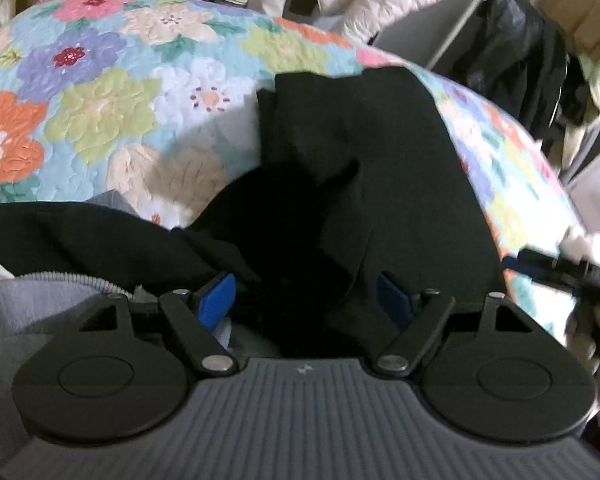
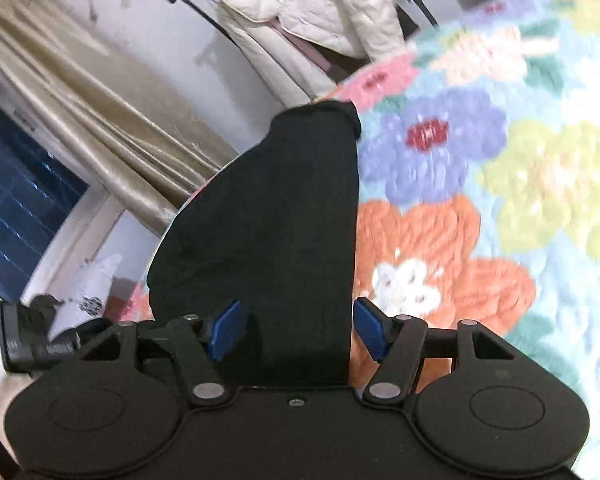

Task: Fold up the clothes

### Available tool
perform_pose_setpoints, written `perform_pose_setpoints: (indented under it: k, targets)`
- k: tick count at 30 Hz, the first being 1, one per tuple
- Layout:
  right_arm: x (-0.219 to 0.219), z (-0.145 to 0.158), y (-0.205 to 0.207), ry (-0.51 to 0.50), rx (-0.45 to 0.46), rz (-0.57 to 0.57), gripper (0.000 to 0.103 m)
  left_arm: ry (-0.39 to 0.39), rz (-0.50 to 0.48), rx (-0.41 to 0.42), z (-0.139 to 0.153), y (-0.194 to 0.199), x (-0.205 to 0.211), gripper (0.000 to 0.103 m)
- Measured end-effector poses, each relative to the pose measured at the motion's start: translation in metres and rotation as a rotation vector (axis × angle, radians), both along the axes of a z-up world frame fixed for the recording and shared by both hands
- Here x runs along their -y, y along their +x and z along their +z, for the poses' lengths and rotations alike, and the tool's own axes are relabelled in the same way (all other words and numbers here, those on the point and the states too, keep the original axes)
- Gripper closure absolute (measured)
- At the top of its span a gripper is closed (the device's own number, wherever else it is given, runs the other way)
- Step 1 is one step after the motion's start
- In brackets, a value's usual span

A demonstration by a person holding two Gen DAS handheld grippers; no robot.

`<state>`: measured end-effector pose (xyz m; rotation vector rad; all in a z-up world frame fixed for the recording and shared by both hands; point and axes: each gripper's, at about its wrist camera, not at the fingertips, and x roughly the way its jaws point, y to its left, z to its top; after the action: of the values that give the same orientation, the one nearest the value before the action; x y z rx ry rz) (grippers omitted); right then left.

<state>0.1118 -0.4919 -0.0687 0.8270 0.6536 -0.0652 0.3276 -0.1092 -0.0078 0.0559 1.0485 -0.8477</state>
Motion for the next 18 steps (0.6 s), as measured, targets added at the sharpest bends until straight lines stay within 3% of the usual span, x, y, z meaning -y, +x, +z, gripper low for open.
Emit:
perform_pose_setpoints:
  k: [3, 6, 9, 15, 18]
  targets:
    - [-0.004, -0.004, 0.005, -0.009, -0.015, 0.008, 0.035, 0.034, -0.042, -0.012, -0.005, -0.003, 0.006, 0.024]
    - [-0.003, -0.009, 0.004, 0.000, -0.024, 0.005, 0.035, 0.026, -0.147, -0.057, -0.010, -0.011, 0.014, 0.022]
    - [0.002, -0.013, -0.003, 0.005, -0.041, 0.001, 0.035, 0.108, -0.115, -0.013, -0.020, -0.011, 0.022, 0.019]
    - [0.013, -0.026, 0.031, 0.042, -0.056, 0.047, 0.028, -0.003, -0.059, 0.018, -0.014, 0.015, 0.034, 0.019]
    - [0.021, -0.040, 0.047, 0.119, -0.053, 0.048, 0.027, 0.025, -0.057, -0.007, -0.036, 0.033, 0.048, 0.013]
